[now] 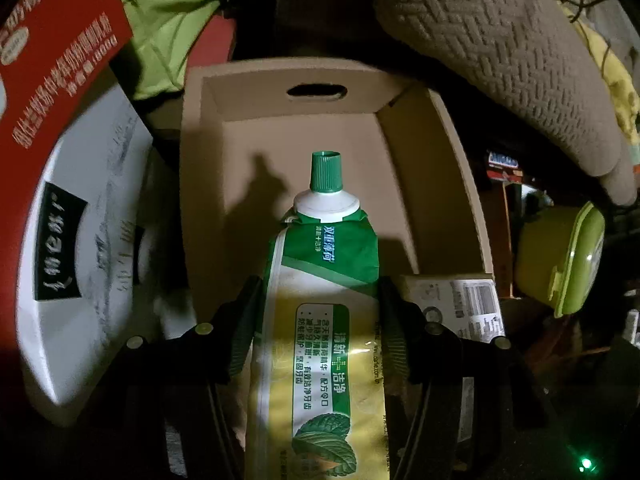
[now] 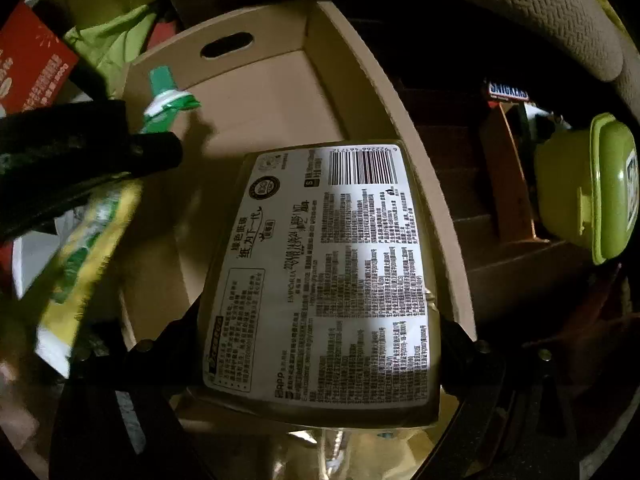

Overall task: Organize objects
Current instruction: 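Lower the tube and the packaged box into the empty cardboard box, then open both grippers to drop the tube and packaged box in the box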

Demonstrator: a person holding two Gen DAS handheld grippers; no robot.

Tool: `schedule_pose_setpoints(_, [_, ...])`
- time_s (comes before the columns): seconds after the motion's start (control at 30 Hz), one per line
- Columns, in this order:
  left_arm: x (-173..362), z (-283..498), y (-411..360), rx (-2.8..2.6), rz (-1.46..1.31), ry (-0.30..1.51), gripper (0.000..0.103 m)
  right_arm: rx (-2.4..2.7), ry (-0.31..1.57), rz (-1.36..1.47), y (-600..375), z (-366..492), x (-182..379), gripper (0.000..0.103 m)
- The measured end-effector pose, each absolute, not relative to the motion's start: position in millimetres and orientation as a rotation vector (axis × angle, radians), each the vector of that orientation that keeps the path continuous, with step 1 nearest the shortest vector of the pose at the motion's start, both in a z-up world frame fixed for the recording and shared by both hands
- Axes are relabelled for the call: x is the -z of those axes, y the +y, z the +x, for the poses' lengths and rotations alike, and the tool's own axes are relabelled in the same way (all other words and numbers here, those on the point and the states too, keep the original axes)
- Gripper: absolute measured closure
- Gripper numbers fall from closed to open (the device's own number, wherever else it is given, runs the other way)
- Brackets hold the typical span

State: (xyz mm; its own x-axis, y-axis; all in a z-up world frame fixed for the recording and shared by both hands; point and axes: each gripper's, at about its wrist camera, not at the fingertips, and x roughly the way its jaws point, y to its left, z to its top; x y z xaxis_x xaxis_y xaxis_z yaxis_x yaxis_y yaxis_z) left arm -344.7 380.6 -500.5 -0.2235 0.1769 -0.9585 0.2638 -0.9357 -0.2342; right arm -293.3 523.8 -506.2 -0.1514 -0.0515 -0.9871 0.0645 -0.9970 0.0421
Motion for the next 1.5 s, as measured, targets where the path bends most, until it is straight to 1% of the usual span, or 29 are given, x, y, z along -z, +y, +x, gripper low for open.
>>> schedule_pose_setpoints(0.33, [531.3, -341.4, 361.2, 2.203, 1.936, 0.717, 0.049, 2.306, 0.043, 2.040, 515.6, -288.6, 522.0, 0.006])
schedule_pose_setpoints(0.43, [540.5, -346.9, 359.0, 2.171, 1.932, 0.754, 0.049, 2.348, 0.098, 2.055, 513.7, -288.2, 521.2, 0.006])
schedule_pose_setpoints(0.5, [545.3, -351.2, 357.9, 2.166, 1.922, 0.813, 0.049, 2.361, 0.069, 2.054, 514.0, -288.9, 519.8, 0.006])
schedule_pose_setpoints(0.6, [547.0, -352.7, 361.2, 2.178, 1.924, 0.805, 0.049, 2.356, 0.063, 2.059, 510.2, -289.2, 520.6, 0.006])
schedule_pose_setpoints(0.7, [544.8, -351.0, 363.1, 2.192, 1.922, 0.765, 0.049, 2.336, 0.099, 2.057, 503.6, -289.4, 521.4, 0.006])
schedule_pose_setpoints(0.77, [540.8, -351.7, 359.5, 2.190, 1.896, 0.771, 0.049, 2.349, 0.102, 2.048, 501.9, -289.1, 519.3, 0.006])
schedule_pose_setpoints(1.0, [542.3, -352.7, 351.4, 2.148, 1.923, 0.841, 0.049, 2.360, -0.010, 2.070, 513.1, -289.3, 514.6, 0.006])
schedule_pose_setpoints(1.1, [555.7, -348.7, 346.0, 2.052, 1.979, 0.970, 0.049, 2.346, -0.057, 2.085, 516.3, -286.4, 513.8, 0.006])
schedule_pose_setpoints(1.17, [562.1, -345.4, 344.7, 1.987, 2.013, 1.015, 0.050, 2.320, -0.112, 2.086, 519.5, -284.7, 513.1, 0.006])
schedule_pose_setpoints(1.2, [562.7, -343.8, 344.7, 1.973, 2.018, 1.007, 0.050, 2.315, -0.146, 2.084, 521.2, -283.5, 512.3, 0.006])
schedule_pose_setpoints(1.27, [559.6, -342.8, 345.7, 1.982, 2.017, 0.996, 0.046, 2.309, -0.224, 2.084, 525.6, -281.4, 511.2, 0.005])
schedule_pose_setpoints(1.33, [555.3, -345.5, 348.7, 1.994, 2.033, 0.983, 0.036, 2.291, -0.276, 2.103, 525.8, -278.2, 511.5, 0.004])
schedule_pose_setpoints(1.4, [546.7, -352.3, 354.7, 2.040, 2.027, 0.941, 0.034, 2.270, -0.300, 2.116, 526.0, -274.7, 512.5, 0.004])
schedule_pose_setpoints(1.5, [530.9, -355.2, 356.0, 2.090, 2.030, 0.893, 0.034, 2.269, -0.275, 2.117, 522.1, -270.1, 509.1, 0.004])
